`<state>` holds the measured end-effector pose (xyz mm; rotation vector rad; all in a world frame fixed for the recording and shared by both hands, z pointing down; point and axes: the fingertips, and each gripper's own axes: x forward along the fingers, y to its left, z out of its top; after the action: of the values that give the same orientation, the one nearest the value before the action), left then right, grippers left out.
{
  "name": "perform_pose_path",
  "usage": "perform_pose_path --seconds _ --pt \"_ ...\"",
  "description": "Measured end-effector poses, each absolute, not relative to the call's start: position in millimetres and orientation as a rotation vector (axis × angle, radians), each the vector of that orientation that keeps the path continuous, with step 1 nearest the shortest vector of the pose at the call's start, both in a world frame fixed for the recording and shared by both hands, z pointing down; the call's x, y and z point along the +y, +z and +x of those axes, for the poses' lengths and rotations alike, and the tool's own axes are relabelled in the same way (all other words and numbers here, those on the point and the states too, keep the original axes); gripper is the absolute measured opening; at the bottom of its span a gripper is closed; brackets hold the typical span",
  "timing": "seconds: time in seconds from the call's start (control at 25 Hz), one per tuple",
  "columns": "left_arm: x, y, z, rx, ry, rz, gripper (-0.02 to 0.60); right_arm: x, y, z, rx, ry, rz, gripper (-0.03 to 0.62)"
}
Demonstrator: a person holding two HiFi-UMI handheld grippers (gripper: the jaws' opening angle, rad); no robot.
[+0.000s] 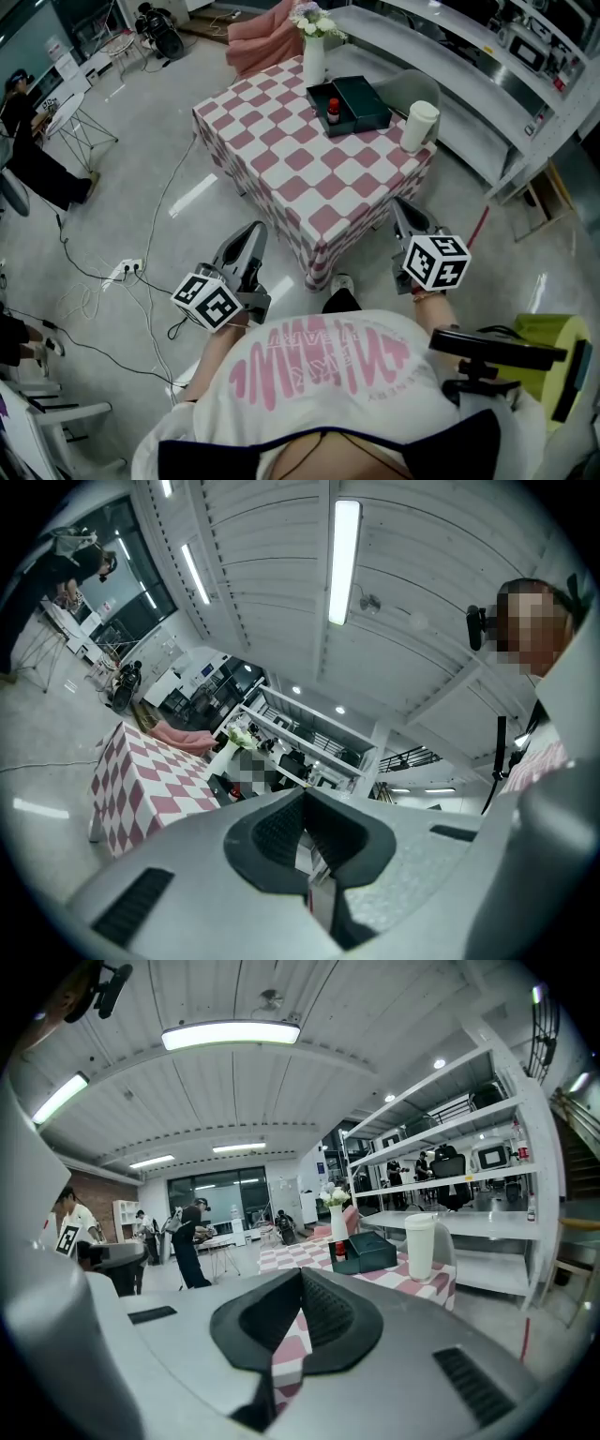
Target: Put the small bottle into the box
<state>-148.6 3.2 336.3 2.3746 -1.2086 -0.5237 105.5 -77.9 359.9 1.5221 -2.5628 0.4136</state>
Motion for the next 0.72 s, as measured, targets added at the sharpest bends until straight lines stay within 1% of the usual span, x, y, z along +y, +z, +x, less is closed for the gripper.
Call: perform_pose_path --seconds 0.24,0.72 --pt "16 343 -145 -1.209 -0.5 2.355 0.008 -65 372 110 -2.537 0.43 1.501 0.006" --pt "46 340 -151 -1.191 -0.491 2.347 0.008 -32 363 120 -2.496 0.409 1.532 0.006"
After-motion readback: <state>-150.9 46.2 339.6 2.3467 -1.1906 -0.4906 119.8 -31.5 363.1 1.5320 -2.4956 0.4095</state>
